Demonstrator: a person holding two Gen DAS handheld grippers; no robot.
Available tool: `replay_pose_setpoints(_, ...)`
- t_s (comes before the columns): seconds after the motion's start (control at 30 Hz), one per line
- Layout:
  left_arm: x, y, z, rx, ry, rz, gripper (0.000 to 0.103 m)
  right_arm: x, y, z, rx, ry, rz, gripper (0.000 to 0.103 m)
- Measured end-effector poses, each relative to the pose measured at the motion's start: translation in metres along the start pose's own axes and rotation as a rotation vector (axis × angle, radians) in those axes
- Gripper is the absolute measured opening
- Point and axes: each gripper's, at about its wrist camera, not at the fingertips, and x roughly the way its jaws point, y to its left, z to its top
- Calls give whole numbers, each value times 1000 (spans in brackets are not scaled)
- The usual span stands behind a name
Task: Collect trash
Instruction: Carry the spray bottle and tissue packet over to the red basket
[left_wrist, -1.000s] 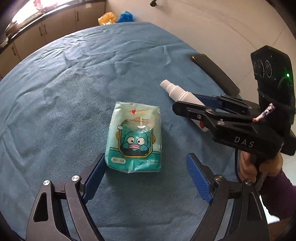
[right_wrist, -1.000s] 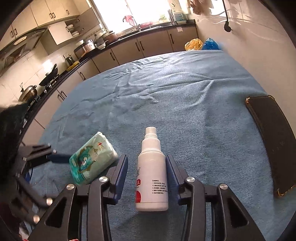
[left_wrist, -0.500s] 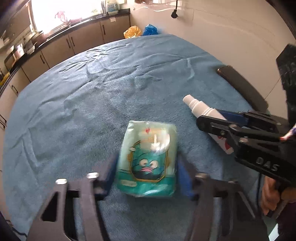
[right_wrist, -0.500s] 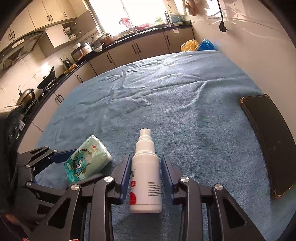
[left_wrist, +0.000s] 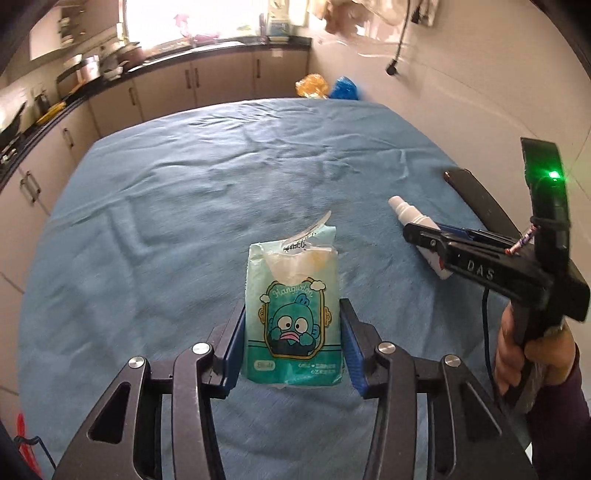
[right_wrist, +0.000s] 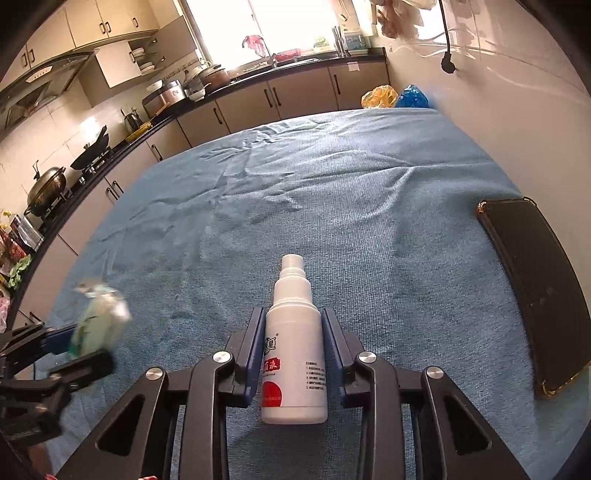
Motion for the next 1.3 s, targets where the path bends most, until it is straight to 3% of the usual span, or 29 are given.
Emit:
replay_pose_setpoints(0.4, -59, 58, -60, -122, -42, 146, 45, 0, 2, 0, -2, -6, -32, 33)
replay_pose_setpoints(0.63, -92, 96, -102, -269, -33, 190, 45, -7, 20, -12, -81, 11, -147, 33)
replay_pose_setpoints(0.77, -117, 105, -122, -324, -70, 225, 45, -15, 23, -21, -89, 19, -160, 32)
replay_pose_setpoints(1.03, -138, 110, -150, -358, -83, 273, 45, -36, 31, -44, -12, 49, -57, 32)
replay_pose_setpoints(1.3, -157, 120, -173, -380, -88, 336, 45, -58, 72, -66, -45, 47, 25, 32)
